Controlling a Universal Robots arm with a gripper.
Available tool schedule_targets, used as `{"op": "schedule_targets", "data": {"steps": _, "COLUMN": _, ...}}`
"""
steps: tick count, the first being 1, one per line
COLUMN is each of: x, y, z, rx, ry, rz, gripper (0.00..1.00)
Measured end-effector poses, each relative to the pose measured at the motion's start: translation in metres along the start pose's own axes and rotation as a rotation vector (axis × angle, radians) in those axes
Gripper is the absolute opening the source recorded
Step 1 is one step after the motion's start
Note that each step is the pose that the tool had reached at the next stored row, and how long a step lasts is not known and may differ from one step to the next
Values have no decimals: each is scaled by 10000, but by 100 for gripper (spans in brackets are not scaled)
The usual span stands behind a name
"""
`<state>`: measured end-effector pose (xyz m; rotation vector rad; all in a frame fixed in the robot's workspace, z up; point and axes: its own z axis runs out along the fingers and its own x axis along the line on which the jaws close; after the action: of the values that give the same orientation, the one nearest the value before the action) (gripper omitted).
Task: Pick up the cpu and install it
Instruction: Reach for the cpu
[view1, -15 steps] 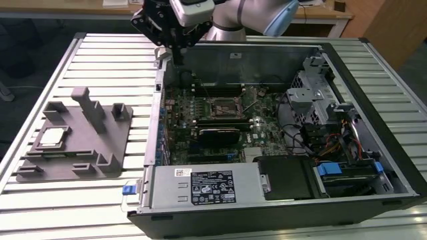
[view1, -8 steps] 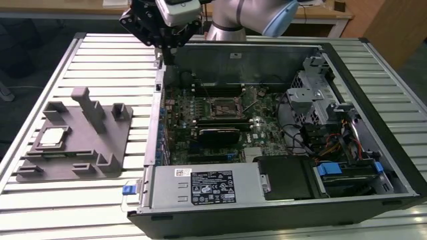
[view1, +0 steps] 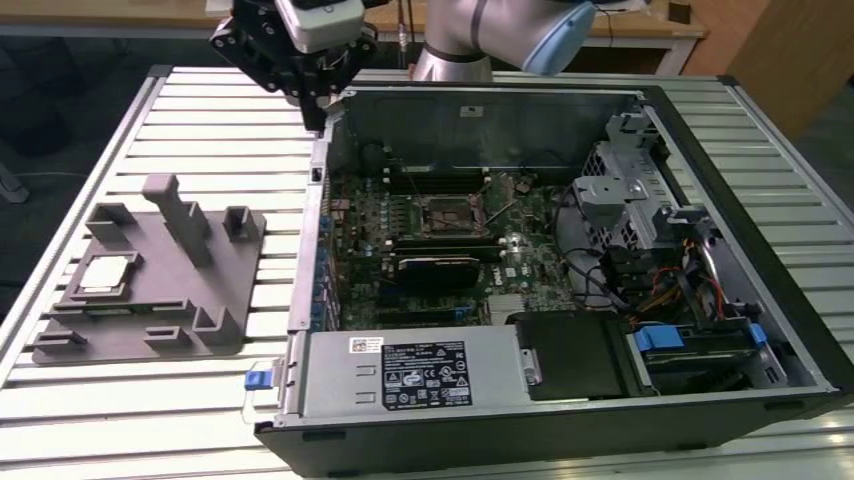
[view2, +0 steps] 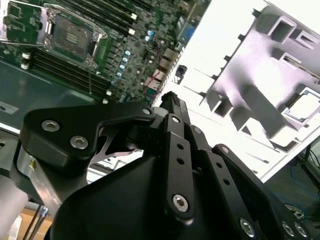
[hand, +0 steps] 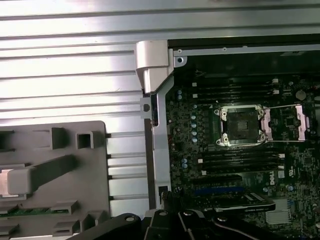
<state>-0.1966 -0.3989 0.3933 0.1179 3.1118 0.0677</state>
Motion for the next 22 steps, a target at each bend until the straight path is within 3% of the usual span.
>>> {"op": "schedule_targets", "data": {"steps": 12, "x": 328, "y": -25, "z": -8, "rx": 0, "ry": -4, "rz": 1, "gripper": 11}}
{"op": "schedule_targets", "data": {"steps": 13, "x": 436, "y": -33, "z": -9, "rx": 0, "ry": -3, "rz": 2, "gripper": 11}}
{"op": "schedule_targets", "data": {"steps": 22, "x": 583, "y": -44, "z": 16, "rx": 1, "ry": -3, "rz": 10, "gripper": 11}}
